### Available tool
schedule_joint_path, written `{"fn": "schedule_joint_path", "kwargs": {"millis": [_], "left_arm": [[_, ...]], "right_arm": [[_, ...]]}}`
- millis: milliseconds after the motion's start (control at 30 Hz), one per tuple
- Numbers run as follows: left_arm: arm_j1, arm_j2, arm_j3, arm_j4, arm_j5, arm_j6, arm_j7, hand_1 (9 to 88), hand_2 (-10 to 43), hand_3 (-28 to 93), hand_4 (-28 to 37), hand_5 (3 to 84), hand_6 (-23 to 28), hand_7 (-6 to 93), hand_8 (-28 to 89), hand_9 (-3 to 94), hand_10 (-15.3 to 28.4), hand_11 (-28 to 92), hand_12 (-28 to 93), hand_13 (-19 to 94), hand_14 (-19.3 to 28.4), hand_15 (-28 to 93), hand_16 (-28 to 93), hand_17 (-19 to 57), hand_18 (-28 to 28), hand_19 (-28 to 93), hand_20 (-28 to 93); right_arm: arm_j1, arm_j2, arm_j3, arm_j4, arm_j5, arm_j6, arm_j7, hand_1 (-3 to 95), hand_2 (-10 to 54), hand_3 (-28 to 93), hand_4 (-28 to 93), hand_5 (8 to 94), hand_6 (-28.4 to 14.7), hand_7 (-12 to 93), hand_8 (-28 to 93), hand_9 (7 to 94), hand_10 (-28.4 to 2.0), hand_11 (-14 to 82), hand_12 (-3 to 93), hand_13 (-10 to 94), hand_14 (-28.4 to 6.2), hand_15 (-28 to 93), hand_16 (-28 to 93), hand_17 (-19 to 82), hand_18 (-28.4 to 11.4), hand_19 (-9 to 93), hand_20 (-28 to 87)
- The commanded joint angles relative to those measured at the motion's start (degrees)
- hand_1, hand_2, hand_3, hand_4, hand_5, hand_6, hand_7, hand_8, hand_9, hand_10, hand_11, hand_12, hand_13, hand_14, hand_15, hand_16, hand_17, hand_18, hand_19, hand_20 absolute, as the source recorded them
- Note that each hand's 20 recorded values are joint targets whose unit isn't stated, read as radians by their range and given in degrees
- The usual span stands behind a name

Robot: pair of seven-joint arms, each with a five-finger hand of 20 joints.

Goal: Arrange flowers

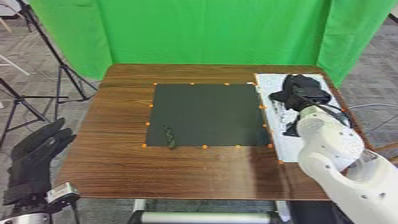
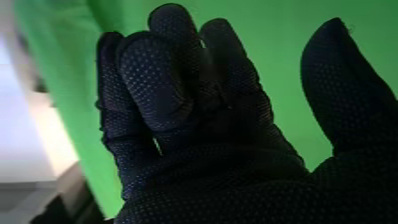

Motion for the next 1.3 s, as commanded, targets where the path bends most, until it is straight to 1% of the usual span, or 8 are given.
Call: {"fn": "schedule_joint_path", "kwargs": {"millis": [33, 300, 433, 533, 567, 833, 1100, 1300], "left_arm": [[0.0, -0.44, -0.24, -0.79, 0.85, 0.17, -1.25, 24.9, 4.6, 83, -20.4, 40.5, 9.8, 17.8, -11, 37.1, 20.0, 37, 8, 25, 27.1, 62, -16, -9.0, 21.8, 57, 3], [-0.4, -0.36, -0.22, -1.01, 1.24, 0.21, -1.73, 25.0, 4.6, 83, -20.2, 40.5, 9.8, 17.8, -11, 37.1, 19.9, 37, 8, 25, 27.1, 62, -16, -9.0, 21.8, 57, 3], [0.3, -1.14, -0.61, -1.20, 1.41, 0.10, -1.91, 25.0, 4.5, 83, -20.0, 40.6, 9.8, 17.8, -11, 37.1, 20.0, 37, 8, 25, 27.1, 62, -16, -9.0, 21.8, 57, 3], [-0.1, -1.00, -0.12, -1.11, 1.37, 0.04, -2.16, 25.0, 4.6, 83, -20.0, 40.5, 9.8, 17.8, -11, 37.1, 20.0, 37, 8, 25, 27.0, 62, -16, -9.0, 21.8, 57, 3], [0.2, -0.50, 0.12, -1.19, 0.65, 0.45, -1.46, 25.0, 4.5, 83, -19.9, 40.5, 9.8, 17.8, -11, 37.1, 20.0, 37, 8, 25, 27.1, 62, -16, -9.0, 21.8, 57, 3], [-0.5, -0.30, 0.15, -1.28, 1.02, 0.15, -2.26, 25.1, 4.5, 83, -19.8, 40.6, 9.9, 17.7, -11, 37.1, 20.0, 37, 8, 25, 27.1, 62, -16, -9.0, 21.8, 57, 3], [-1.3, -2.47, -0.26, -1.29, 3.07, -1.17, -4.23, 25.2, 4.5, 83, -19.7, 40.6, 9.9, 17.8, -11, 37.1, 20.0, 37, 8, 25, 27.1, 62, -16, -9.0, 21.8, 57, 3], [-1.5, -3.22, -0.19, -1.26, 3.69, -1.41, -4.60, 25.1, 4.5, 83, -19.6, 40.6, 9.9, 17.8, -11, 37.1, 19.9, 37, 8, 25, 27.1, 62, -16, -9.0, 21.8, 57, 3]], "right_arm": [[-1.9, 0.8, 3.5, 3.6, 2.3, -3.0, 4.4, 25.4, 7.1, 76, -18, 59.9, -11.3, 16, -8, 67.0, -20.1, 41.8, 22.1, 68, -14.3, 78, 16, 34, -24.3, 90, -6], [-6.2, 0.6, 10.7, 3.5, 4.3, -9.8, 8.2, 26.6, 5.6, 73, -18, 63.8, -9.9, 17, -8, 77.0, -16.7, 60.0, 27.8, 81, -9.5, 84, 23, 44, -21.7, 93, -3], [-7.8, 0.1, 13.2, 3.0, 5.4, -12.9, 10.1, 27.1, 4.8, 72, -19, 63.9, -10.2, 16, -8, 78.1, -16.4, 59.6, 27.6, 82, -9.7, 84, 23, 46, -21.3, 93, -3], [-8.5, 0.2, 13.8, 3.2, 5.8, -12.3, 12.2, 27.5, 4.3, 71, -19, 64.0, -10.7, 15, -8, 78.6, -16.7, 56.2, 26.6, 82, -10.2, 82, 23, 46, -21.2, 93, -4], [-8.5, -0.2, 14.0, 3.4, 6.1, -12.9, 12.6, 27.5, 4.2, 71, -19, 64.2, -10.9, 14, -8, 78.7, -16.7, 55.7, 26.5, 82, -10.2, 82, 22, 46, -21.2, 93, -5], [-9.3, -0.1, 14.6, 5.1, 7.3, -13.1, 13.6, 30.0, 2.3, 69, -18, 65.2, -12.1, 13, -7, 79.5, -16.9, 53.6, 25.7, 82, -10.2, 81, 22, 48, -20.7, 93, -9], [-9.2, -0.1, 14.4, 7.5, 7.9, -12.8, 15.1, 31.5, 1.3, 69, -18, 65.0, -12.5, 12, -7, 79.8, -17.0, 52.9, 25.0, 83, -10.0, 80, 21, 48, -20.2, 93, -11], [-9.3, -0.1, 14.6, 8.7, 8.5, -13.3, 16.3, 32.7, 0.5, 70, -19, 65.5, -12.7, 11, -7, 80.1, -16.9, 53.0, 24.2, 83, -9.9, 80, 21, 49, -19.7, 93, -13]]}}
